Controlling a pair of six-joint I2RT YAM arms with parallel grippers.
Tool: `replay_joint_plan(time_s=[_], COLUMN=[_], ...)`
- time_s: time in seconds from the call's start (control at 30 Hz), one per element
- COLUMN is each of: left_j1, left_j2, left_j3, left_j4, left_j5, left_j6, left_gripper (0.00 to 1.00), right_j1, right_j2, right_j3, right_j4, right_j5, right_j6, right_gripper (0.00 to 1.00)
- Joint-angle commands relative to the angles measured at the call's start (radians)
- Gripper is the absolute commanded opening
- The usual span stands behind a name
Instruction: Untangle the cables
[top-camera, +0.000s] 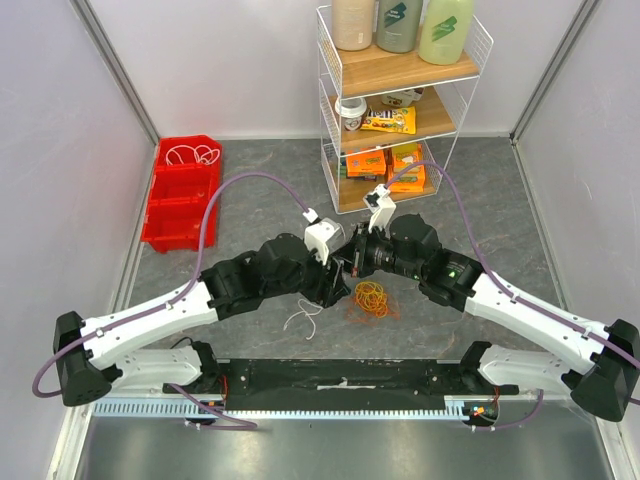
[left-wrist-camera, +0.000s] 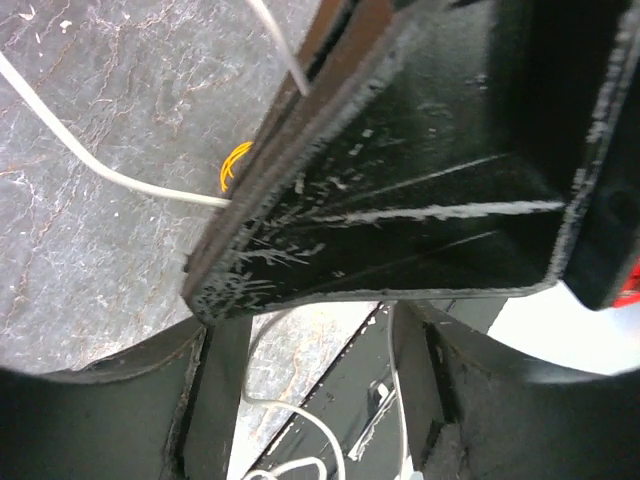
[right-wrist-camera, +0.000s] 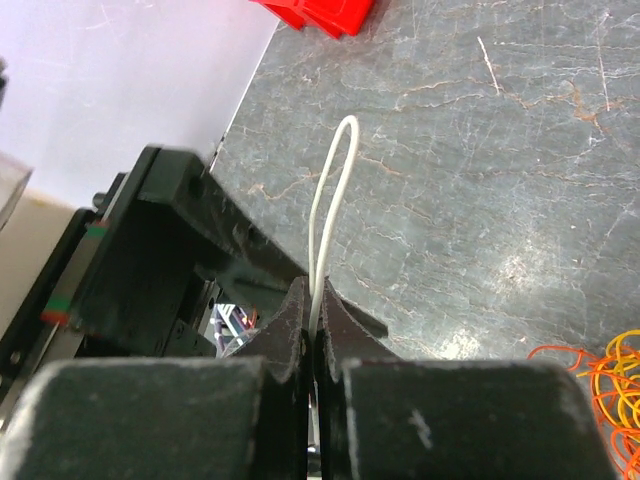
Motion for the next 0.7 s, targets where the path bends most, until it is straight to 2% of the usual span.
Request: replay_joint_plan(time_s=[0.0,0.03,0.13,0.3,0.4,0.47,0.57,0.67], left_j1=[-0.041,-0.050,-0.072,-0.076,-0.076,-0.078,-0.076,-0.078], left_j2=[-0.002,-0.010,-0.022,-0.015,-0.018,-0.019,-0.025,-0.033], left_j3=[0.056,0.053,0.044,0.059,0.064,0.064,0.064,0.059], left_j4=[0.010,0.007,0.007,0.003,0.003,-0.003,-0.018,-0.020], left_j5=[-0.128,-0.144,-0.179,-0.184,-0.187,-0.190,-0.193,-0.185], left_j6=[0.013,0.013,0.010,0.009,0.007,0.007,0.000,-0.003], left_gripper=[0.54,0.50,0.45,0.27,0.22,0.22,0.32,0.36], right_j1=[-0.001,-0.001,-0.001,-0.001,-0.003,-0.001,-0.001,-0.001], right_j2=[-0.024,-0.027,-0.025,-0.030,-0.037,-0.040,-0.043,-0.047], right_j3=[0.033,0.032,0.032,0.032,0.030,0.026,0.026,0.029], right_j4=[0.010,0.005,0.001,0.005,-0.005,-0.013,-0.012,-0.010], right_j5=[0.039,0.043,0.048,0.053,0.066,0.071,0.065,0.059], right_j6=[0.013,0.013,0.014,0.022,0.017,0.016,0.017,0.017], right_gripper=[0.00,0.00,0.00,0.00,0.00,0.00,0.00,0.00])
